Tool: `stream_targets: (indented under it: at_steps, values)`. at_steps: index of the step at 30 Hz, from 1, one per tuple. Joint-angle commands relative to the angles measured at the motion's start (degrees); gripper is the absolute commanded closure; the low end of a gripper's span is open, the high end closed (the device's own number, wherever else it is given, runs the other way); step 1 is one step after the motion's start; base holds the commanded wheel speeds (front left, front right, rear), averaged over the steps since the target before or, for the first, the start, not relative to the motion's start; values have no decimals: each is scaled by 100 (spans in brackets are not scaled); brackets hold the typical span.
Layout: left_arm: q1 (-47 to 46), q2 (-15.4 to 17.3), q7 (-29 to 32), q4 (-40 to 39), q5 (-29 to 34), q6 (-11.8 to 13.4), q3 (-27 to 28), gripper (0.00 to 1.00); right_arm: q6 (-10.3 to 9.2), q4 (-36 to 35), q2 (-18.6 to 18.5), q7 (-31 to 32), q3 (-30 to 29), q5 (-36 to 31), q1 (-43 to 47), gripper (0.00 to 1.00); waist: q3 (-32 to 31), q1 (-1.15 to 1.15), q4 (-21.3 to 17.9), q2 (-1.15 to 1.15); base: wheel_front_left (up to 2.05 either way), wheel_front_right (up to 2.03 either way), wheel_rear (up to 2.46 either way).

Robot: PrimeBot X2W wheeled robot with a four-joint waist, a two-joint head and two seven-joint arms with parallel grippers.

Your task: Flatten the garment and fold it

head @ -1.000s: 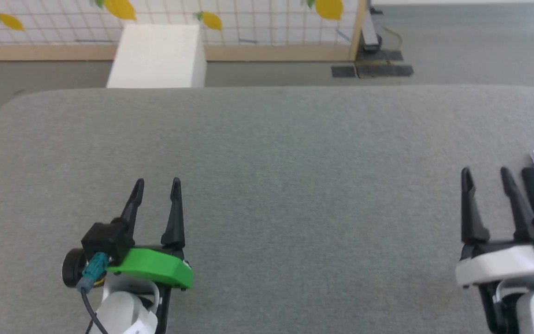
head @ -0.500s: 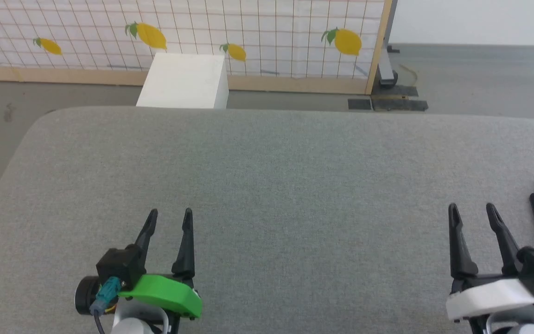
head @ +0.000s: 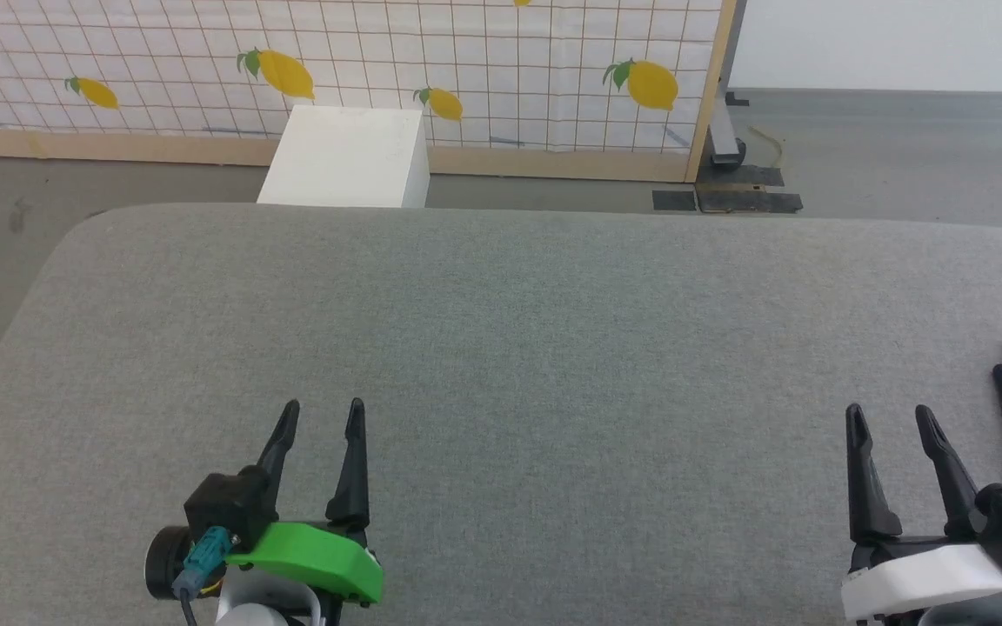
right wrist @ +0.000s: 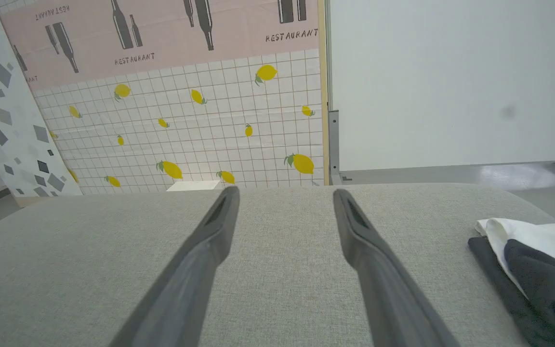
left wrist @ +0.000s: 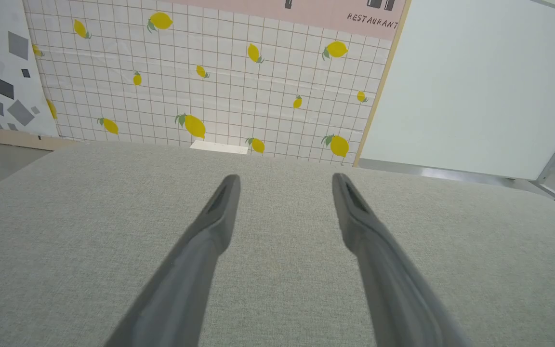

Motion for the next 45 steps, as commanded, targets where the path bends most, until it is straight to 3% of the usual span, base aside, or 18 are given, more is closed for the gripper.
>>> stream_targets:
  at_steps: [1, 6, 7, 45]
  values:
    - [69, -19, -21, -11, -46, 39, 1, 0, -9, -4, 12, -21, 6, 41, 38, 0, 12, 0, -2, 0, 0, 0, 0]
    - [48, -19, -21, 24, -74, 51, -22, 0, -9, 16, 12, -18, 15, 51, 39, 0, 21, 0, 2, 0, 0, 0, 0]
    - [-1, -1, 2, 17, -32, 14, -15, 100, 1, 9, 0, 2, 12, 3, -1, 100, 21, 0, 2, 0, 0, 0, 0]
    - [48, -4, 318, -192, 255, 83, 123, 100, -1, -51, 2, 278, 137, -191, -96, 100, 36, 0, -20, 0, 0, 0, 0]
